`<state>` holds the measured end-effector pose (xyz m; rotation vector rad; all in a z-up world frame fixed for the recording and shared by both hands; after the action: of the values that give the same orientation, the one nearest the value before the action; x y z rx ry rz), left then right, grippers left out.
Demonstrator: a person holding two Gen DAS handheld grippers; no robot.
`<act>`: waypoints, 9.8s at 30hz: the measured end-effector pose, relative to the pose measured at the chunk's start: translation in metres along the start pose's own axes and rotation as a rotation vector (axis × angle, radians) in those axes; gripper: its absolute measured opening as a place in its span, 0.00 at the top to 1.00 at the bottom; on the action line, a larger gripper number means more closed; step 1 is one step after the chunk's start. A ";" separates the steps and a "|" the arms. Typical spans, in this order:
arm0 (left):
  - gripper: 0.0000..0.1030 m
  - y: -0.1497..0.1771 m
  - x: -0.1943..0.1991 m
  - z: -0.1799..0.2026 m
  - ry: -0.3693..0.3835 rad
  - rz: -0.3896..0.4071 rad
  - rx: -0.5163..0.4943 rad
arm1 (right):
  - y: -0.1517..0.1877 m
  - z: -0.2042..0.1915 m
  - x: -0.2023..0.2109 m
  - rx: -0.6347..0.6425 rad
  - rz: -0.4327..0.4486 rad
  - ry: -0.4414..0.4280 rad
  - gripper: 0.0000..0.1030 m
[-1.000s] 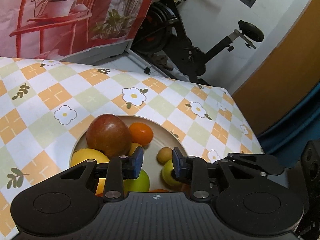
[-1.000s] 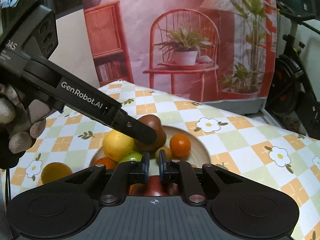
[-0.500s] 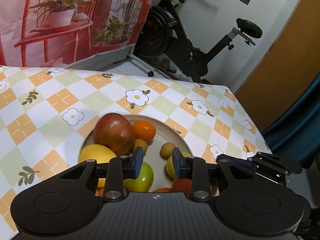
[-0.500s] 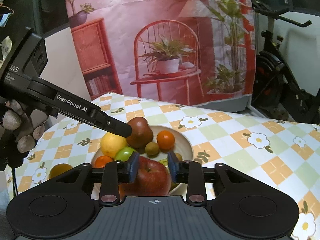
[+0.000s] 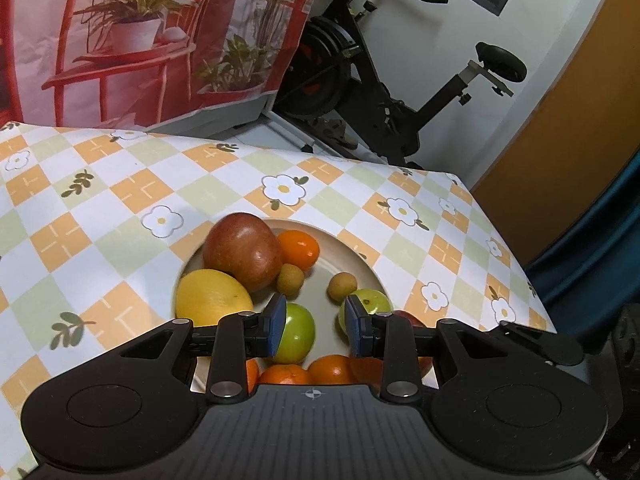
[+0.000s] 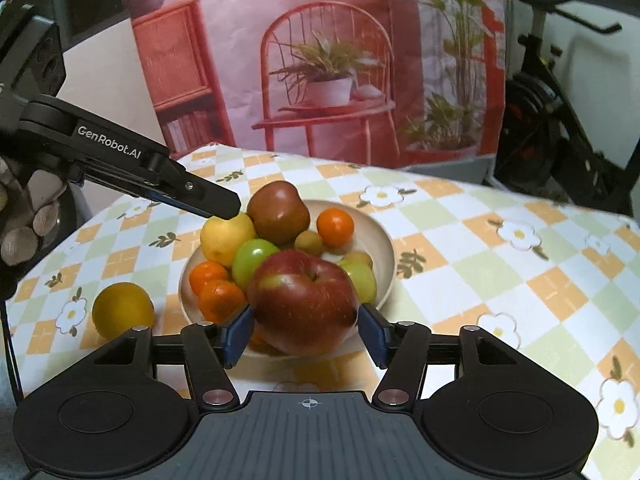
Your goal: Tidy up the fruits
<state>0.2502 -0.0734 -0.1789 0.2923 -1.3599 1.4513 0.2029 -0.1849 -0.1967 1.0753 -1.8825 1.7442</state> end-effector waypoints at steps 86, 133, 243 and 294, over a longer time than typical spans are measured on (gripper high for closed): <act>0.58 0.053 0.085 -0.093 -0.143 0.052 0.071 | -0.016 -0.116 -0.033 0.159 -0.049 -0.160 0.41; 0.56 0.097 0.049 -0.091 0.066 -0.078 0.059 | 0.011 -0.158 -0.075 0.227 -0.184 -0.203 0.45; 0.55 0.015 0.033 -0.015 -0.049 0.056 -0.010 | -0.016 -0.014 0.011 -0.073 0.116 0.050 0.44; 0.00 0.049 0.222 0.059 -0.473 0.455 -0.060 | -0.059 -0.068 0.176 -0.081 0.204 0.251 0.00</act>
<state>0.0967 0.0025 -0.0189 0.3129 -1.9421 1.7805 0.1168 -0.1671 -0.0200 0.6196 -1.9380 1.7972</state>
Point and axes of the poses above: each gripper's, at about its wrist camera, not at the fingertips, and x roughly against the way its jaws point, z to its right, y to its underside, the point moved 6 cm from there along -x, roughly the way its jaws point, and after that the axes turned 6 degrees about -z, right-handed, at the moved point
